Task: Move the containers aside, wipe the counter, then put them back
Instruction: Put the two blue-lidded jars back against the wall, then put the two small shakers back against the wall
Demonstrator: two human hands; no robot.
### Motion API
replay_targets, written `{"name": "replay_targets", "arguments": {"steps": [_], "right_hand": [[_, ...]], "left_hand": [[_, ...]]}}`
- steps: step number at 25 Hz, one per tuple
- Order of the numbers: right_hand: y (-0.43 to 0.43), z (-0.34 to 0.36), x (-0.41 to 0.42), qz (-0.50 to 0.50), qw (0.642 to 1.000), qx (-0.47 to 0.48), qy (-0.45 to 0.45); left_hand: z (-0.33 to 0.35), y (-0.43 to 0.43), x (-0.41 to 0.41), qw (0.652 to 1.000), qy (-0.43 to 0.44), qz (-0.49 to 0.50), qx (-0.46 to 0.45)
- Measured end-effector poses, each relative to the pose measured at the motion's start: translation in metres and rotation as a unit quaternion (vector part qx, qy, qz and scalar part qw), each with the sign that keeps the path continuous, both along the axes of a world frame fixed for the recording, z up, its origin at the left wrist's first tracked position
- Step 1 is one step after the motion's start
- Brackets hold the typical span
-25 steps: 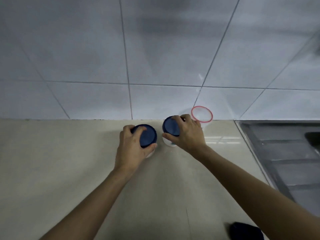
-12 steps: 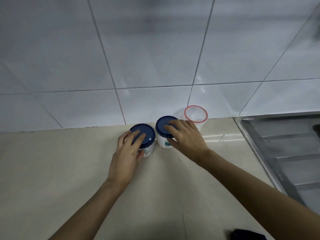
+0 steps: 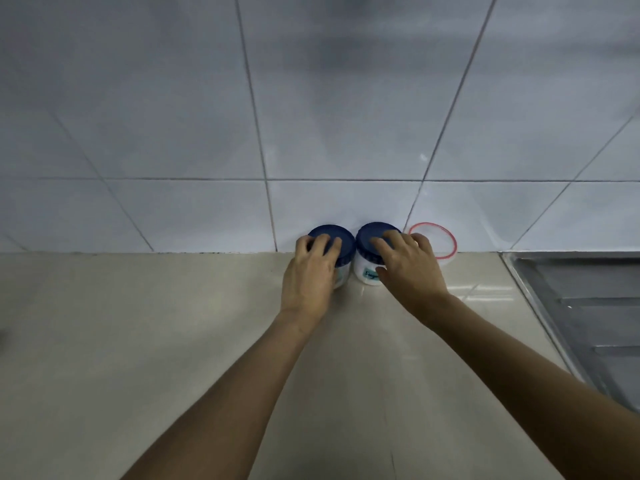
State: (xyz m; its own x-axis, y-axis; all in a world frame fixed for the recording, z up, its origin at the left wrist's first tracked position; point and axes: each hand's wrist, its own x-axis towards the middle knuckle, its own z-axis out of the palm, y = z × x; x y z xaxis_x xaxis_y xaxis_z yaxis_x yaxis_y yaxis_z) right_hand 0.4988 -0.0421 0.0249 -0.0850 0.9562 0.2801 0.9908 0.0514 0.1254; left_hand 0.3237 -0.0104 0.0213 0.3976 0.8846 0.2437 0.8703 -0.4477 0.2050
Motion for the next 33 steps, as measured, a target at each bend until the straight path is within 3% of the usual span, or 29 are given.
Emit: {"name": "replay_targets", "arguments": {"steps": [4,10,18,23,26,29,33], "right_hand": [[-0.031,0.008,-0.021,-0.018,0.996,0.042,0.073],[-0.09,-0.012,-0.102,0.128,0.986,-0.022,0.109],[-0.06,-0.017,-0.304,0.278,0.944,-0.122,0.127],[-0.038,0.005,-0.437,0.343,0.917,-0.149,0.14],[-0.013,0.026,-0.506,0.359,0.901,-0.148,0.194],[0.008,0.037,-0.562,0.365,0.884,-0.172,0.236],[0.022,0.031,-0.585,0.376,0.875,-0.187,0.241]], "left_hand": [[-0.002,-0.024,-0.036,0.999,-0.017,-0.031,-0.002],[-0.032,-0.116,-0.159,0.999,0.007,-0.044,-0.02],[-0.033,-0.158,-0.379,0.993,0.032,0.116,-0.009],[0.0,-0.16,-0.49,0.975,-0.032,0.214,0.06],[0.033,-0.139,-0.543,0.952,-0.067,0.283,0.096],[0.05,-0.112,-0.581,0.964,-0.095,0.245,0.037],[0.045,-0.086,-0.584,0.971,-0.03,0.214,-0.099]]}}
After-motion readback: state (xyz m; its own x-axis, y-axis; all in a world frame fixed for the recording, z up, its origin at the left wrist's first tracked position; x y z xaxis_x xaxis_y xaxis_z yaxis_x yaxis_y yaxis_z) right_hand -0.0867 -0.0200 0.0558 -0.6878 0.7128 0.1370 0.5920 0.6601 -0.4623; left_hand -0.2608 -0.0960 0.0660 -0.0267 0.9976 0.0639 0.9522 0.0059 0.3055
